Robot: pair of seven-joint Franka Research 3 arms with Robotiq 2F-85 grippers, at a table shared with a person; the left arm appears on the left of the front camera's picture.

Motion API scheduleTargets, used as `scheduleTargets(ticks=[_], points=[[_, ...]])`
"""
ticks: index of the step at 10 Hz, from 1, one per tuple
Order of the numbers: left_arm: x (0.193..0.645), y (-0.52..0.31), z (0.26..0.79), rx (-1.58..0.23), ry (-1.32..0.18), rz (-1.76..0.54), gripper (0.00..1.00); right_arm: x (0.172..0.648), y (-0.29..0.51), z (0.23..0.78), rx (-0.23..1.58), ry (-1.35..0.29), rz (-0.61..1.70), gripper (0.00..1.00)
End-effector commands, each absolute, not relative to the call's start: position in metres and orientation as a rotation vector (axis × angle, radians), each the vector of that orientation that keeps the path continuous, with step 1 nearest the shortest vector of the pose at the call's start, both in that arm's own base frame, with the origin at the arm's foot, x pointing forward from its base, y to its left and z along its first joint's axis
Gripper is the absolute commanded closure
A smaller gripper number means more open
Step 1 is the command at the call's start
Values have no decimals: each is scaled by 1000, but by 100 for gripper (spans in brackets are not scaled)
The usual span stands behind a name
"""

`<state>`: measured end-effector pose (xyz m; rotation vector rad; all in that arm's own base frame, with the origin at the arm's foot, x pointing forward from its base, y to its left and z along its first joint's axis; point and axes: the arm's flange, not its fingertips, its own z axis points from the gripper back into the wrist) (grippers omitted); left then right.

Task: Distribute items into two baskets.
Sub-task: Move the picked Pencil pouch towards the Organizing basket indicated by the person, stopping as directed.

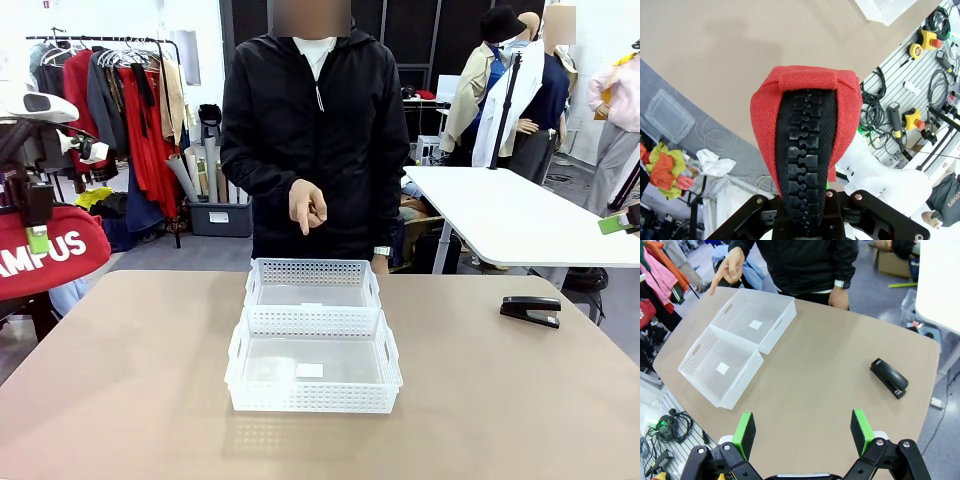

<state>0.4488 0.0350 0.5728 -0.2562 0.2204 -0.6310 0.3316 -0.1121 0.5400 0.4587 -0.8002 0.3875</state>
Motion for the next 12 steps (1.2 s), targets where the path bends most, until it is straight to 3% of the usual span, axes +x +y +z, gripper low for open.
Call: scheduleTargets(ticks=[1,12], points=[[447,34,574,-261,213,-611,100,332,-112,541,470,-808,392,0],[447,34,574,-261,213,-611,100,332,-112,541,470,-808,392,0]])
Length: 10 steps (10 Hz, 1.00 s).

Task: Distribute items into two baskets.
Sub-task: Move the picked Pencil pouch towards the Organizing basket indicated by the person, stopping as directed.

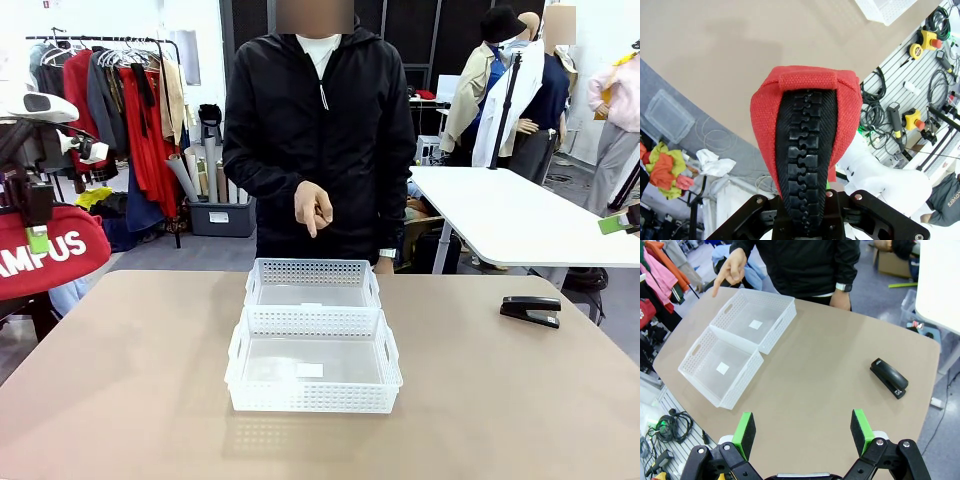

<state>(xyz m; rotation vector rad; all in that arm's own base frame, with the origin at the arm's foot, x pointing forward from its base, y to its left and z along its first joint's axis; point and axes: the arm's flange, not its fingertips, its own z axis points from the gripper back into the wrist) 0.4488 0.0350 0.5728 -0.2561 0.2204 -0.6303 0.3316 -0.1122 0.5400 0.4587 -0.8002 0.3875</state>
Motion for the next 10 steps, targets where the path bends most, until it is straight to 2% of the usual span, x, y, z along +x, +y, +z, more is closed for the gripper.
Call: scheduleTargets(ticks=[1,5,10], points=[[447,34,574,-261,213,-611,100,332,-112,541,470,-808,392,0],[473,25,567,-247,203,-642,100,332,-112,541,470,-808,392,0],[551,-6,561,-232,244,-725,100,332,-112,541,470,-808,392,0]])
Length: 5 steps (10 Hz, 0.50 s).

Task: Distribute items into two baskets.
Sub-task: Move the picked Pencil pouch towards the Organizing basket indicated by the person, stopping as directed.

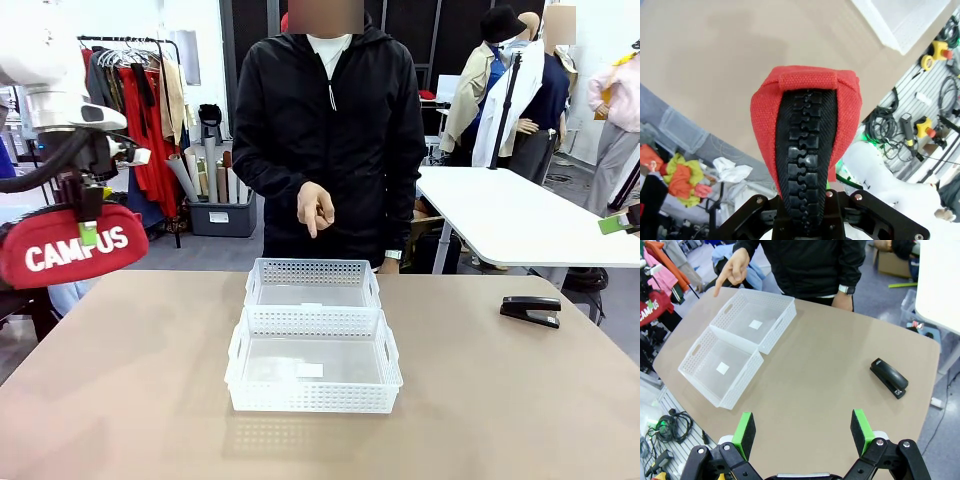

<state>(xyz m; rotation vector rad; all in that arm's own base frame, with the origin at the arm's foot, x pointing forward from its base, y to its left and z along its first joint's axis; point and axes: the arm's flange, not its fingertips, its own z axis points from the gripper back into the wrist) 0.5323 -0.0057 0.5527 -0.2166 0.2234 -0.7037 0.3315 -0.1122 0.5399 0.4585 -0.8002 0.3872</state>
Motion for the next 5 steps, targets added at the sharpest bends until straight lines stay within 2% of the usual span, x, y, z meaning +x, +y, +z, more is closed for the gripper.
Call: scheduleTargets(ticks=[1,5], points=[[567,-16,557,-238,262,-746,100,332,-112,541,470,-808,392,0],[600,-58,548,-214,249,-867,100,332,-112,541,470,-808,392,0]])
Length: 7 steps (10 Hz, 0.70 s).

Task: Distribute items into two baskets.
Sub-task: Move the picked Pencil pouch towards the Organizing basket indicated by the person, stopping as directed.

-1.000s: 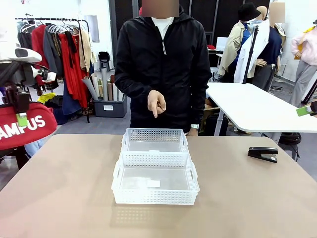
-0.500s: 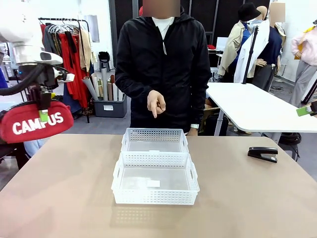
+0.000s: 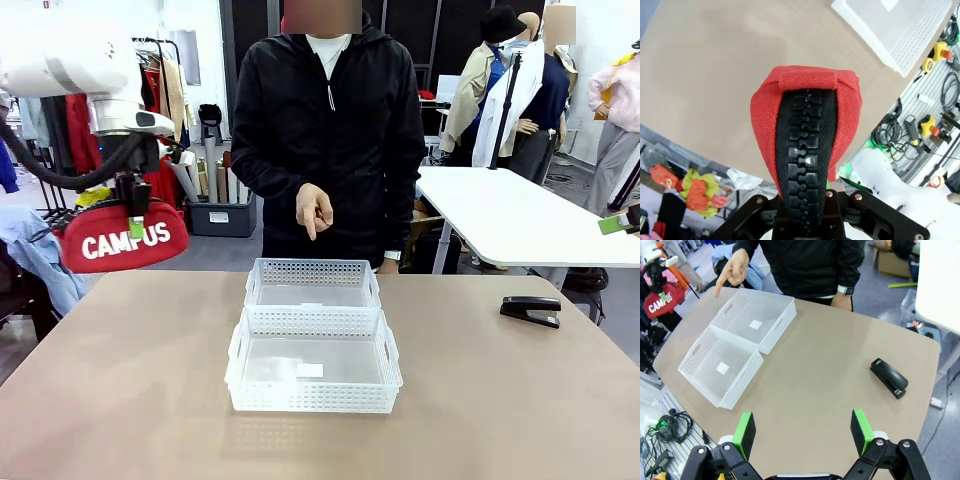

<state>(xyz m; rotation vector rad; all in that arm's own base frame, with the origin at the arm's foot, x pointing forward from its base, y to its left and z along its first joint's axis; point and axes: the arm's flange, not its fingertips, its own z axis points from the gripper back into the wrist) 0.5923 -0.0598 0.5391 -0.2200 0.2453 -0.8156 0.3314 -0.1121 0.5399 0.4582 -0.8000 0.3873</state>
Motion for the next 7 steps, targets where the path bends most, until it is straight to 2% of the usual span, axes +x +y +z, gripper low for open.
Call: scheduleTargets(ticks=[1,7], points=[[605,-68,544,-229,225,-904,100,332,-112,541,470,-808,392,0],[637,-124,498,-195,163,-1059,100,332,-112,541,470,-808,392,0]])
